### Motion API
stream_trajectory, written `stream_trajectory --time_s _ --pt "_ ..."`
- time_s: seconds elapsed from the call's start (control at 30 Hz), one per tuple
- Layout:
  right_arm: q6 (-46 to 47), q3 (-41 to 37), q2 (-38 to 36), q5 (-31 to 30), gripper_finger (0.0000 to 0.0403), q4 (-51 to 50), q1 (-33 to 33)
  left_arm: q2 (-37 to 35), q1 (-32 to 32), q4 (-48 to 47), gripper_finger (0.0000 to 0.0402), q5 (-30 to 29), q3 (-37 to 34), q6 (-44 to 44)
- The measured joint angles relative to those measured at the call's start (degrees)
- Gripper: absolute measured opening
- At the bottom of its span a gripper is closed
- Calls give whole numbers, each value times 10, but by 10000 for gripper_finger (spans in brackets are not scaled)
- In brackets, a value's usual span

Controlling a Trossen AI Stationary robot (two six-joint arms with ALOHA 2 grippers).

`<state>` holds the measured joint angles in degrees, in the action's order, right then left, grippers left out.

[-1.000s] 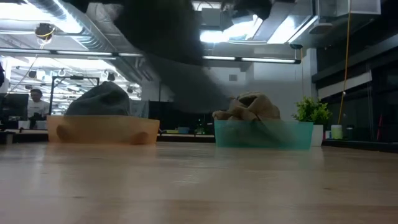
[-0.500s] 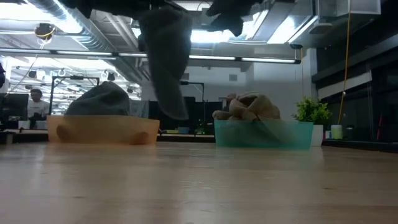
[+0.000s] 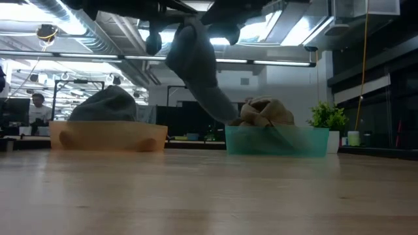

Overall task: Pick & Place hat
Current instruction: Put the gray cap into the orange bin

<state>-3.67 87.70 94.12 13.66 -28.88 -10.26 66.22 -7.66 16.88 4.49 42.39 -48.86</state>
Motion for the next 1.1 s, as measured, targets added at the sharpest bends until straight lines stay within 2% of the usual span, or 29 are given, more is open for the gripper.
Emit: stream_trajectory --time_s 0.1,0.2,0.27,0.5,0.77,1.1 --pt "-8 0 4 14 222 6 1 0 0 2 29 2 0 0" --pt "-17 0 5 15 197 6 2 0 0 3 29 5 0 -2" --pt "-17 0 5 16 166 10 2 0 0 4 33 6 0 -9" --pt "-15 0 5 16 17 9 2 0 0 5 47 5 0 -16" --pt "6 0 5 7 8 -5 2 0 -4 -33 66 4 0 -36" --pt "86 0 5 -90 6 -60 -3 -38 -36 -99 135 6 0 -32"
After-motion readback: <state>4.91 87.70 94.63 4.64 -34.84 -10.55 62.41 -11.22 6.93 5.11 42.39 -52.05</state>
